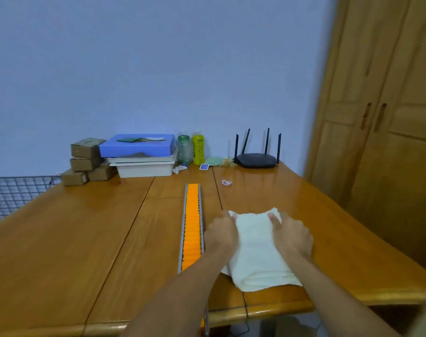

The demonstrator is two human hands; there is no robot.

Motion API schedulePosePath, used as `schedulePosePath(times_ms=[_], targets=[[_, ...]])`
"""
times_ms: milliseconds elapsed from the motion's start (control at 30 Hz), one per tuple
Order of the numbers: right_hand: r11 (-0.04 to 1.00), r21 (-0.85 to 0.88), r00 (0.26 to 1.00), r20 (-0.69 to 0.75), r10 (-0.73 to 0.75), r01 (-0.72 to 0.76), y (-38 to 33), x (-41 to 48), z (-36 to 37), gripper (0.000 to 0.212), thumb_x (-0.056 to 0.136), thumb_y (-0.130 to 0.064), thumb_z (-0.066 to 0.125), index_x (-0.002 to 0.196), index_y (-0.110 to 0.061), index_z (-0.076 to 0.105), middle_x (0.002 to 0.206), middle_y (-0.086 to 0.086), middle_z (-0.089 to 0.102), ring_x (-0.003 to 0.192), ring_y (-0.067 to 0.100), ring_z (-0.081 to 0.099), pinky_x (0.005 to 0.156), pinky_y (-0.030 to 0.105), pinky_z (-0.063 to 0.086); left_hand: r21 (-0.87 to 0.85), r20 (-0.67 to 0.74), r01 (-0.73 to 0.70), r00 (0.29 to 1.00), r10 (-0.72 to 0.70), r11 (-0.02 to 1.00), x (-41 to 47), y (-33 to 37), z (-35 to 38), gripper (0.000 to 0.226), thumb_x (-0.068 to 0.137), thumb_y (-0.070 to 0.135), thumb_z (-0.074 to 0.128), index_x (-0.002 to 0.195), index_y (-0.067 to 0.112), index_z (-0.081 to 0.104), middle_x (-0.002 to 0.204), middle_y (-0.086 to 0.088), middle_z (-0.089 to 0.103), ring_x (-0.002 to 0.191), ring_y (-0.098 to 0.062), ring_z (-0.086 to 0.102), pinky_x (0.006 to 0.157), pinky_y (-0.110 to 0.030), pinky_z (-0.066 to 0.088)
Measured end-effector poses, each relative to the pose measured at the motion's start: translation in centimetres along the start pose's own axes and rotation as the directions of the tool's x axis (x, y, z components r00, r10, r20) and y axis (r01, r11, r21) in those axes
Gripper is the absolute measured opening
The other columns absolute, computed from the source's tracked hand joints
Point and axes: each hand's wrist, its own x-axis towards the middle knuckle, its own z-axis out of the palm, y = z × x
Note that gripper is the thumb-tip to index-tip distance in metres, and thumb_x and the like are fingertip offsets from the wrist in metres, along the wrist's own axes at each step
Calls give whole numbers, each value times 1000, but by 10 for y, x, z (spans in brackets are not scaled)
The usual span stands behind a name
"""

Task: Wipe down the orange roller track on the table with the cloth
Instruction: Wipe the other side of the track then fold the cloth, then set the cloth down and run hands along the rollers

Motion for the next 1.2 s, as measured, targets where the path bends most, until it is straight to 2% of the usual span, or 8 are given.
schedulePosePath(times_ms=[300, 367, 500, 600, 700, 833, 1000, 1200], targets=[[972, -222, 995, 78, -57, 73, -6, 13, 8, 49, 107, -53, 30, 128, -24, 64, 106, 3, 72, 96, 23, 69, 66, 31, 39, 151, 93, -88, 993, 74, 985, 16, -10, 5, 28, 109, 29, 44, 126, 11, 56, 118, -10, 68, 107, -28, 67, 80, -36, 55], [965, -251, 994, 88, -59, 79, -5, 18, 9, 48, 106, -52, 31, 125, -23, 65, 105, 2, 72, 95, 23, 69, 66, 31, 39, 173, 81, -147, 988, 135, 974, 24, -16, -6, 19, 107, 20, 48, 121, 11, 55, 113, -11, 68, 102, -29, 67, 72, -35, 52], [963, -260, 994, 96, -44, 67, -1, 31, 13, 50, 104, -58, 33, 116, -20, 65, 106, 2, 70, 95, 23, 68, 68, 31, 43, 120, -33, -175, 983, 180, 977, 50, -51, -35, 11, 103, 17, 48, 109, 13, 56, 99, -7, 65, 85, -25, 63, 63, -35, 47], [963, -262, 996, 69, -53, 69, -3, 44, 21, 52, 101, -60, 36, 117, -17, 61, 114, 4, 66, 103, 24, 64, 77, 35, 49, 27, -101, -135, 985, 137, 991, 71, -90, -47, 9, 104, 19, 51, 103, 16, 58, 96, -4, 63, 84, -20, 61, 71, -37, 55], [951, -292, 994, 58, -94, 106, -13, 60, 30, 49, 103, -54, 35, 118, -17, 63, 116, 4, 64, 109, 24, 59, 86, 38, 46, -44, -86, -99, 992, 95, 994, 85, -125, -51, 6, 103, 18, 54, 104, 20, 59, 99, 0, 60, 87, -14, 57, 71, -27, 48], [975, -148, 984, 79, -158, 168, -42, 80, 49, 43, 105, -45, 35, 114, -16, 65, 113, 4, 66, 106, 25, 59, 86, 39, 44, -165, -39, -49, 998, 43, 985, 103, -145, -37, 14, 104, 22, 54, 116, 20, 62, 105, 3, 62, 90, -11, 59, 71, -24, 47], [940, 80, 931, 132, -340, 332, -98, 99, 80, 39, 106, -39, 38, 117, -17, 68, 113, 3, 65, 107, 25, 56, 90, 42, 48, -469, 37, 82, 997, -73, 879, 126, -145, -18, 25, 106, 29, 51, 128, 26, 62, 105, 5, 70, 91, -13, 69, 81, -39, 60], [864, 317, 827, 290, -482, 392, -166, 120, 118, 53, 107, -44, 33, 152, -20, 44, 155, 0, 45, 142, 32, 37, 112, 51, 36, -530, -6, 84, 995, -102, 844, 136, -152, -5, 24, 102, 29, 58, 123, 29, 70, 111, 9, 73, 100, -10, 67, 86, -37, 57]])
